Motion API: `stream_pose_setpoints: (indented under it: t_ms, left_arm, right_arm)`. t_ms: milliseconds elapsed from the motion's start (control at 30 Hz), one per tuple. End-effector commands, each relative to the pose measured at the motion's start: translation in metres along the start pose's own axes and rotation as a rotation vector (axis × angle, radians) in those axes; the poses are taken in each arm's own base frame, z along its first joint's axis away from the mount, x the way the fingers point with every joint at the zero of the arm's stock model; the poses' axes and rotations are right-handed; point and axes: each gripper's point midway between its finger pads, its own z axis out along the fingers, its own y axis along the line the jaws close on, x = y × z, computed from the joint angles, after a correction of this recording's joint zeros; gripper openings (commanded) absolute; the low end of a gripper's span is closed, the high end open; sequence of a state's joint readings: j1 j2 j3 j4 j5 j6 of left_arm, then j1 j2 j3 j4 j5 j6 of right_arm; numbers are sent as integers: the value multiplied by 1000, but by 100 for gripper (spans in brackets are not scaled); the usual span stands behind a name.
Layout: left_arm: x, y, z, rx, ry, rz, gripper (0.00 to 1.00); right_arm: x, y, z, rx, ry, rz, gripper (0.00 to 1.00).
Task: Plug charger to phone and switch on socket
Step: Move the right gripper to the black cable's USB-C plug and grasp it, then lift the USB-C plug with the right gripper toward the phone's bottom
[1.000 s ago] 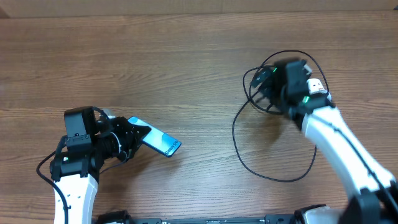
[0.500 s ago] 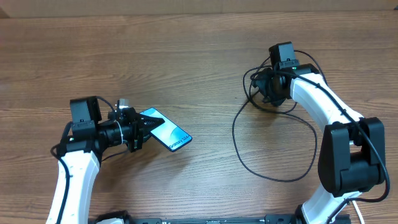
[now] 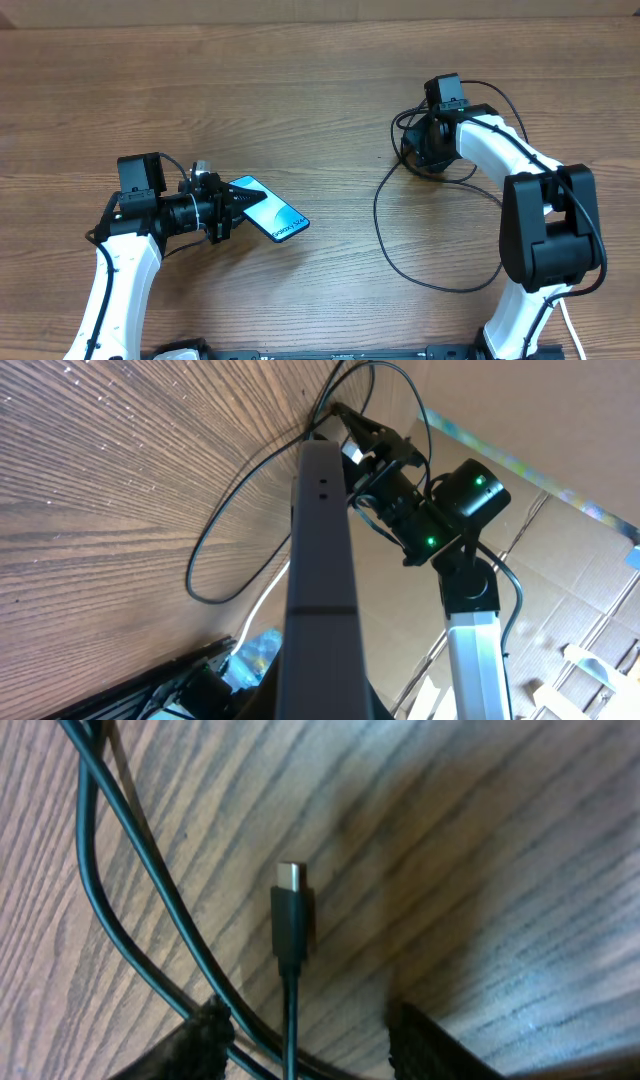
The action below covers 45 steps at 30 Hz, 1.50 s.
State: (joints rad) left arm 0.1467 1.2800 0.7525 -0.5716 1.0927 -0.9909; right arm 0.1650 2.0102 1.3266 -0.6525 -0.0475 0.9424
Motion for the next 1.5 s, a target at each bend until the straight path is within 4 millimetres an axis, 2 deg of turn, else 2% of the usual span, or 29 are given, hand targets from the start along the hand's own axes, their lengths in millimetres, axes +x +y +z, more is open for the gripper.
stream_pose_setpoints:
  t_ms: [0,133,333,633,733,833,1300,1467]
  left_arm:
    - [6,-11,-2,38,36,36,4]
    - [6,-11,-2,38,36,36,4]
    - [6,-11,-2,39,38,36,4]
    - [8,-12,-2,46,49,41,4]
    - [8,-12,-2,46,49,43,4]
    - [8,-12,-2,46,48,43,5]
    - [7,-12,-2,42,43,43,4]
    - [7,-12,-2,42,43,43,5]
  right_arm:
    - [8,3,10,12,18,-15,46]
    - [24,7,15,28,30,-65,40]
    - [37,-10,29,153,-6,-126,26]
    - [9,-29,26,209,-77,-82,25]
    - [-3,-36,25,212,-81,-38,32]
    - [-11,-41,25,202,-70,-6,31]
    - [23,-27,27,193,-9,-76,32]
    - [25,-30,27,215,-16,-84,20]
